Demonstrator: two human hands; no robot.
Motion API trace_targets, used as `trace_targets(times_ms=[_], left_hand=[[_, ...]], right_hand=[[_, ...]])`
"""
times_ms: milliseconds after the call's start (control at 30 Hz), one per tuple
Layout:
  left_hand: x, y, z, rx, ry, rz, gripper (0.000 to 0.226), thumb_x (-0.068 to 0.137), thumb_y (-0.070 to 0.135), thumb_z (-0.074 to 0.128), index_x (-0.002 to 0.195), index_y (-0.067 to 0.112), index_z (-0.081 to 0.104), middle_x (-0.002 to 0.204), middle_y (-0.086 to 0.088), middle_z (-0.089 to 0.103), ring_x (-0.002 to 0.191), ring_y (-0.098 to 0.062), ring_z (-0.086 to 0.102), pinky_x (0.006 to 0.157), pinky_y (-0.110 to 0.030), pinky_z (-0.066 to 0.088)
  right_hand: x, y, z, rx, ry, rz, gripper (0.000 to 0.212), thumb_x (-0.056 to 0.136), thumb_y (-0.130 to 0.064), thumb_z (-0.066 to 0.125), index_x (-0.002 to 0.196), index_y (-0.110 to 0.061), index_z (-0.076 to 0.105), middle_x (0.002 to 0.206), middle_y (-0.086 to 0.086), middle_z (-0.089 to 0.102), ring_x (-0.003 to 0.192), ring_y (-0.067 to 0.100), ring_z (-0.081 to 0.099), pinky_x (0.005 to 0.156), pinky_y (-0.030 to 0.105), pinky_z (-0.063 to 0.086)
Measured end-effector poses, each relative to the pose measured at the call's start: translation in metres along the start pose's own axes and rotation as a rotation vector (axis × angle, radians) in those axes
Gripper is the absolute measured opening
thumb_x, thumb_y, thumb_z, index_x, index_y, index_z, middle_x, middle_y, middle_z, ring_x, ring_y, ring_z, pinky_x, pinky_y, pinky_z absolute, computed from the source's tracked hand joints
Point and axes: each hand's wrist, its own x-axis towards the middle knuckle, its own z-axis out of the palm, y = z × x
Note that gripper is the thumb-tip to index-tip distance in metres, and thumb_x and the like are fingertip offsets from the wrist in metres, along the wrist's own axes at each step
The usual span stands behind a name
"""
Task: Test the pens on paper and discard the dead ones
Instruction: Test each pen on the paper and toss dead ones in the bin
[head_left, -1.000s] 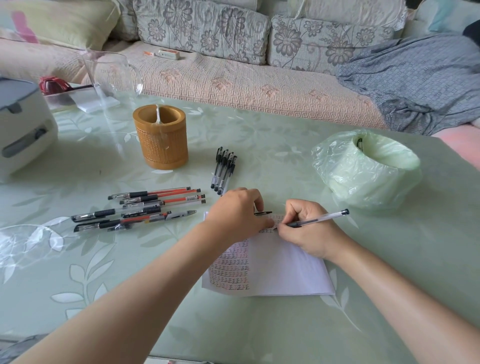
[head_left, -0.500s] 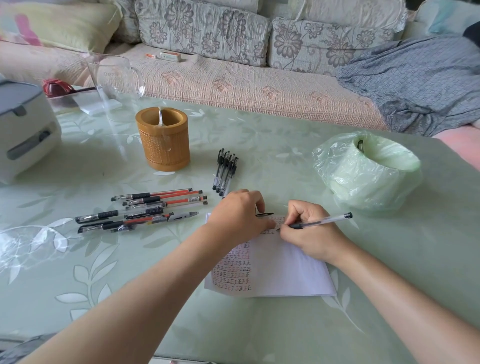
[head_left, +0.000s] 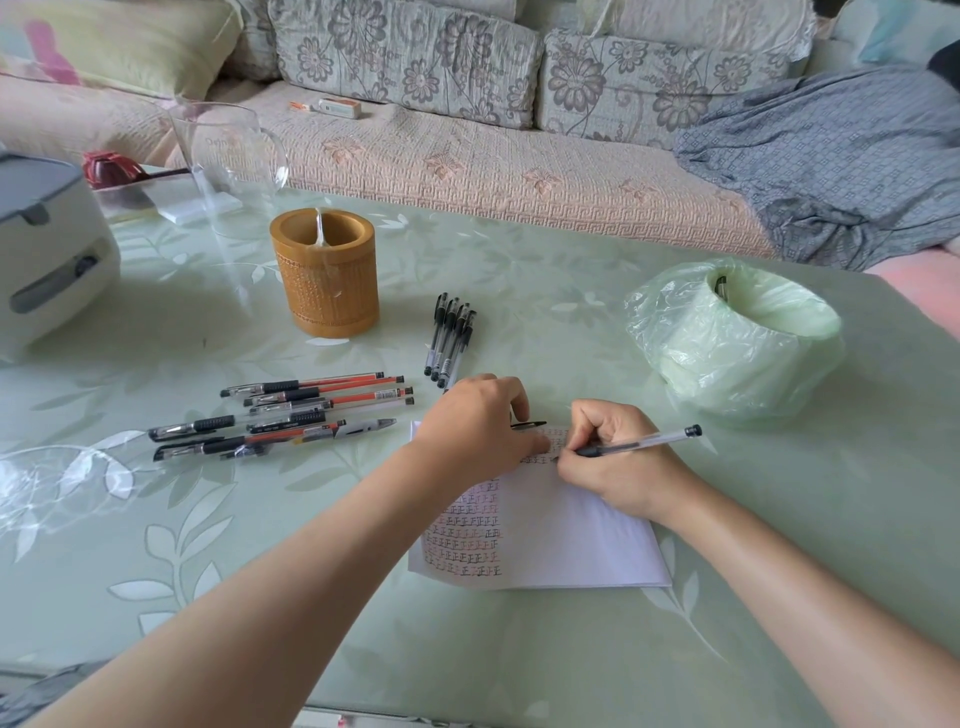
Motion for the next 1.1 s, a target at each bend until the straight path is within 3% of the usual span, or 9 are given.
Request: trace_targets(times_ms=[333, 900, 1100], left_hand=[[0.000, 0.001, -0.001, 0.008, -0.002, -0.005, 0.035, 0.072, 0.046, 0.078, 0.090, 0.021, 0.061, 0.084, 0.003, 0.053, 0.076, -0.015, 0.048, 0.061, -0.026, 0.031], [-0.001, 0.000, -0.001, 0.011, -0.014, -0.002, 0.034, 0.073, 0.046, 0.076, 0.090, 0.022, 0.059, 0.086, 0.003, 0.053, 0.079, -0.015, 0.049, 0.064, -0.026, 0.033], [0.002, -0.005, -0.011, 0.015, -0.124, 0.037, 0.029, 0.077, 0.043, 0.075, 0.095, 0.024, 0.062, 0.088, 0.005, 0.056, 0.073, -0.009, 0.051, 0.060, -0.023, 0.037]], right_hand=[[-0.001, 0.001, 0.000, 0.020, -0.004, -0.004, 0.020, 0.066, -0.012, 0.064, 0.060, -0.012, 0.044, 0.056, -0.004, 0.040, 0.055, 0.012, 0.034, 0.052, 0.028, 0.024], [0.000, -0.001, -0.001, 0.015, -0.021, 0.025, 0.023, 0.060, -0.014, 0.063, 0.061, -0.007, 0.042, 0.060, 0.009, 0.040, 0.057, 0.018, 0.035, 0.054, 0.033, 0.024], [0.003, -0.003, -0.008, 0.304, 0.097, 0.181, 0.021, 0.075, -0.001, 0.064, 0.068, -0.014, 0.049, 0.059, 0.013, 0.042, 0.048, 0.016, 0.035, 0.044, 0.022, 0.026]])
